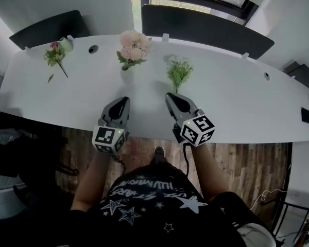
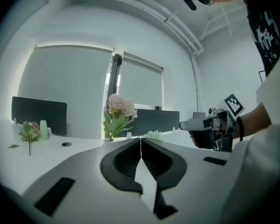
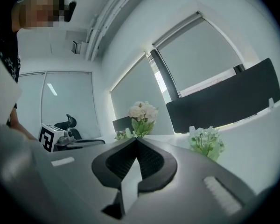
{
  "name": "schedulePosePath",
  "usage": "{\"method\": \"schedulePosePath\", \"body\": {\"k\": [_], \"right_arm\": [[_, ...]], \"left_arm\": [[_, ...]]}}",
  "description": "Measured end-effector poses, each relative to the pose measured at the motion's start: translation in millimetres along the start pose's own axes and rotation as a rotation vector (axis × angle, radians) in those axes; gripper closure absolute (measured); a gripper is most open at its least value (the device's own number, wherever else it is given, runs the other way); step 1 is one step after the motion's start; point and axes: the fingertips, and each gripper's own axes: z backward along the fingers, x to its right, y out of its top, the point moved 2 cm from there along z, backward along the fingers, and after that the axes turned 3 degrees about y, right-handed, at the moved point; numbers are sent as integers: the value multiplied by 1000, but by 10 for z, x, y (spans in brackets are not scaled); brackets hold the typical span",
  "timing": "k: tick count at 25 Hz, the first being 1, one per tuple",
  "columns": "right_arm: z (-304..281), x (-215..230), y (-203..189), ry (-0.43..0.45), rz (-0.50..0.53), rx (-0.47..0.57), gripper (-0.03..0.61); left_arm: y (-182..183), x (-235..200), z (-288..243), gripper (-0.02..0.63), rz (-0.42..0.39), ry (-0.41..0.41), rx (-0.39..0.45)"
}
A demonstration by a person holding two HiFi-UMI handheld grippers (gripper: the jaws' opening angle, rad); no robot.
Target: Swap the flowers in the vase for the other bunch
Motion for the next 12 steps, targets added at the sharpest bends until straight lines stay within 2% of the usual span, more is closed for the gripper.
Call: {"method": "schedulePosePath", "body": {"k": [6,12], "right_arm": [[89,-544,-180,-16,10,-11,577],[222,-1257,-441,-10,9,-34,577]], "left_arm": [[-75,-61,545,603,-6,-17,23],[-199,-167,1252,603,1,-24,-12]]}}
